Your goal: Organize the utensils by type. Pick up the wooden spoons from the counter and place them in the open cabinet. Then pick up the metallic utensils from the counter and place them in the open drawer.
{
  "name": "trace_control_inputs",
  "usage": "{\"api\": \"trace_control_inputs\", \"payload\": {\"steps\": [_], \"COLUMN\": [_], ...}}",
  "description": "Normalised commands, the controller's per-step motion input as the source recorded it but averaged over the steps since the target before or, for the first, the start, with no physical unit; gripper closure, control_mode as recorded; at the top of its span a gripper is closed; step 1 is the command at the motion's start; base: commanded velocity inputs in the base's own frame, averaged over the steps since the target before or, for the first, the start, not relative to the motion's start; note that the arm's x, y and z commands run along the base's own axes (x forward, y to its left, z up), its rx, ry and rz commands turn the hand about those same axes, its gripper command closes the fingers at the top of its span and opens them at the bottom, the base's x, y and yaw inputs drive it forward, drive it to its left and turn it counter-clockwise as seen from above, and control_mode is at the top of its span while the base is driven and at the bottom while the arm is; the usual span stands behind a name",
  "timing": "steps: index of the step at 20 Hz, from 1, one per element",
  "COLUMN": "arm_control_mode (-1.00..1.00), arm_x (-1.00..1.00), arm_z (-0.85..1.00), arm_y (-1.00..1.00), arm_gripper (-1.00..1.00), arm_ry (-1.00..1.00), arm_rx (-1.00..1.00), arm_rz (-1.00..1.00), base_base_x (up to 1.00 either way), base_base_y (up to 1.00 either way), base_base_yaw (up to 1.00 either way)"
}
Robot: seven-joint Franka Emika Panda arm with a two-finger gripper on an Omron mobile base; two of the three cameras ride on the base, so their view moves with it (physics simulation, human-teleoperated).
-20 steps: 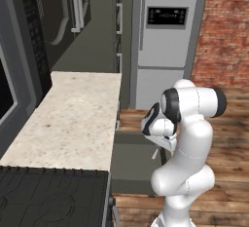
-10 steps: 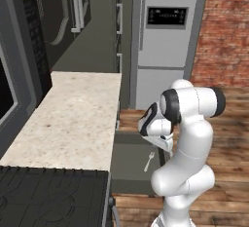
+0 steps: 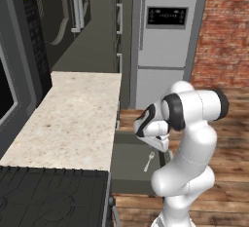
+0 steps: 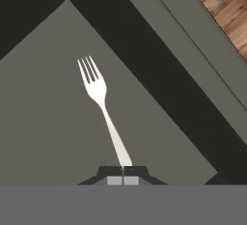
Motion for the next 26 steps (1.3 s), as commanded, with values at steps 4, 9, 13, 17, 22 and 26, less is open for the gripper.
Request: {"api": "trace_control_inputs", "payload": {"steps": [4, 9, 13, 17, 22, 26], "arm_control_mode": [-1.0, -1.0, -1.0, -1.0, -1.0, -1.0], "arm_x": [0.0, -0.28, -0.47, -0.51, -0.6, -0.49], "arm_z": [0.12, 0.33, 0.51, 0.49, 0.42, 0.55], "arm_y": [0.41, 0.08, 0.0, -0.02, -0.1, -0.26], "arm_gripper": [1.0, 1.0, 1.0, -1.0, -1.0, -1.0], "arm_ry": [0.0, 0.01, 0.01, 0.03, 0.03, 0.12], "arm_rx": [0.0, -0.04, -0.16, -0.17, -0.05, 0.01], "arm_rz": [0.0, 0.0, 0.04, 0.11, 0.19, 0.24], "base_base_x": [0.0, 0.0, 0.0, 0.0, 0.0, 0.0], "base_base_y": [0.0, 0.0, 0.0, 0.0, 0.0, 0.0], "base_base_yaw": [0.0, 0.0, 0.0, 0.0, 0.0, 0.0]}}
